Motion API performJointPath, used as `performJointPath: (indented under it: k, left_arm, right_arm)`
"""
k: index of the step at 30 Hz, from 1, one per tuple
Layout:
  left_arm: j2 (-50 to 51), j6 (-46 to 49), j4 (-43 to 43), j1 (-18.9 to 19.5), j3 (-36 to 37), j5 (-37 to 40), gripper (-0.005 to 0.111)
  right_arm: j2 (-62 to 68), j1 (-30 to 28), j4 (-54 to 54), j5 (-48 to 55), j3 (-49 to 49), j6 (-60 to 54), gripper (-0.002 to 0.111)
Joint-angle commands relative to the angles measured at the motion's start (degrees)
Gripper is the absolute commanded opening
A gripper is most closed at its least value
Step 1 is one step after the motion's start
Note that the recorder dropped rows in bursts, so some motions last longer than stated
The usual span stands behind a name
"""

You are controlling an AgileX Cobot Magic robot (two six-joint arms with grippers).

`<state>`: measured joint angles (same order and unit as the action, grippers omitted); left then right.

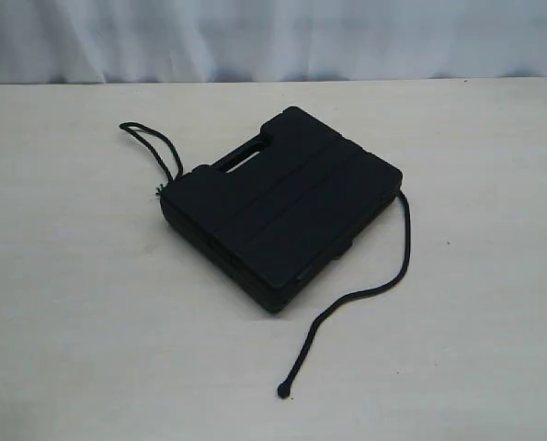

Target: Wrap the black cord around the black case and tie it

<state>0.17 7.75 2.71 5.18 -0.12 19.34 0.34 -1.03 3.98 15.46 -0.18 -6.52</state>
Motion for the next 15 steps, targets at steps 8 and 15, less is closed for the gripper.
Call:
performJointPath:
  k: [8, 15]
  left_arm:
    - [-0.17, -0.29, -8.36, -0.42, 0.12, -24.0, 0.0]
    - [-0.17, -16.6, -8.46, -0.42, 0.12, -49.2, 0.0]
  right_arm:
    - [-0.34, -0.18, 3.04, -9.98, 0.18, -0.09, 0.004]
    - [-0.34, -0.18, 18.68, -25.68, 0.18, 10.78, 0.004]
